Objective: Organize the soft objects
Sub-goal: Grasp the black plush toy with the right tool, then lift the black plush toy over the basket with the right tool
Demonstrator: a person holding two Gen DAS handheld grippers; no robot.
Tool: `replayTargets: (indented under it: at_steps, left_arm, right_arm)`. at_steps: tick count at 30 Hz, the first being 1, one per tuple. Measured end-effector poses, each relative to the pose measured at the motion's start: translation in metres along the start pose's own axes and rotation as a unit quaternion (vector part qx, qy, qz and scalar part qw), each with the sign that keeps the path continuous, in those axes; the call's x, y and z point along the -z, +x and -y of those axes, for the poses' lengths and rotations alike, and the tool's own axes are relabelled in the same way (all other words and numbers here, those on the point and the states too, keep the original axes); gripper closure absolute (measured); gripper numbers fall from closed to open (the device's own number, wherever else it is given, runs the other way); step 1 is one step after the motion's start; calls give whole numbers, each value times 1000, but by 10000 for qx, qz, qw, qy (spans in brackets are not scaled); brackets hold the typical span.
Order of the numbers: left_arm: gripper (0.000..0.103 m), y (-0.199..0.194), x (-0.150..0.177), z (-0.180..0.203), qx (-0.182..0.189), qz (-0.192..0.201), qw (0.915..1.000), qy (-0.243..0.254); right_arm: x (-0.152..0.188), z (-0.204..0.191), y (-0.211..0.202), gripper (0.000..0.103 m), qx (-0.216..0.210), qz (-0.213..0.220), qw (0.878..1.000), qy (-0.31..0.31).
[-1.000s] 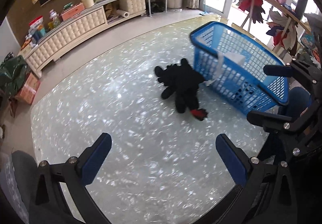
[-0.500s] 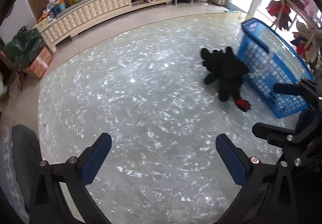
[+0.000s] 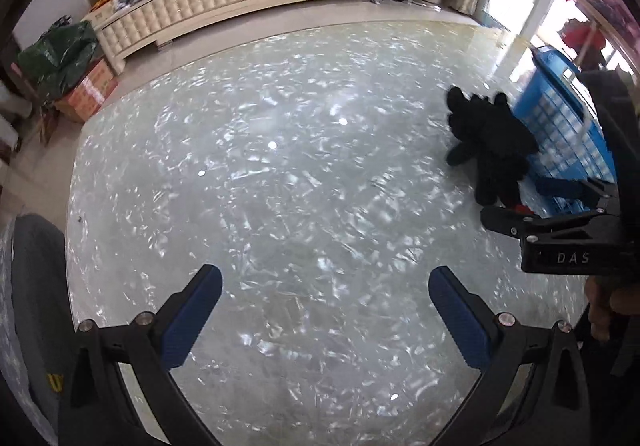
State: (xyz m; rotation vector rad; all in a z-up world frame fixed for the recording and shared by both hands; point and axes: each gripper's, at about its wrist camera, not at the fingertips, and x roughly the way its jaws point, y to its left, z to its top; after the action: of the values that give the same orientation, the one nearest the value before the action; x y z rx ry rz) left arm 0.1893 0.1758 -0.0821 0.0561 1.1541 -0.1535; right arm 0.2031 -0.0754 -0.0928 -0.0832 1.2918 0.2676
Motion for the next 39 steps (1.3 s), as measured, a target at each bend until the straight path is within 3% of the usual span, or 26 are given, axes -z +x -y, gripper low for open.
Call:
replayTargets:
  at_steps: [8,14,16,18,24,32,39]
  left_arm:
    - [0,11,-5,-20,-160,162,9986,-469]
    - [0,20,-7,-21,-247,141,9975,-640]
    - [0,21,-10,-22,-275,178,9972,-672]
    - [0,20,-10,-24,-244,171,9969,-726]
    - [0,23,-10,-23,-237,51,9977,-641]
    - [0,23,-9,-14,-183,9,9987,-465]
    - [0,16,-4,1,-159,-54,9993,-330]
  right_arm:
    - [-17,10,21,6,230,2,9994,266]
    - [-25,12,38,19,369,-175,9988,286]
    - [-26,13,44,35,457,-194,9984,278]
    - [-24,14,47,44,501,-210,9982,264]
    - [-13,6,46,52,619,32,9981,50]
    - [5,-1,18,57,430,489,9978,-119]
    - [23,-16,-8,57,177,593,9973,-387]
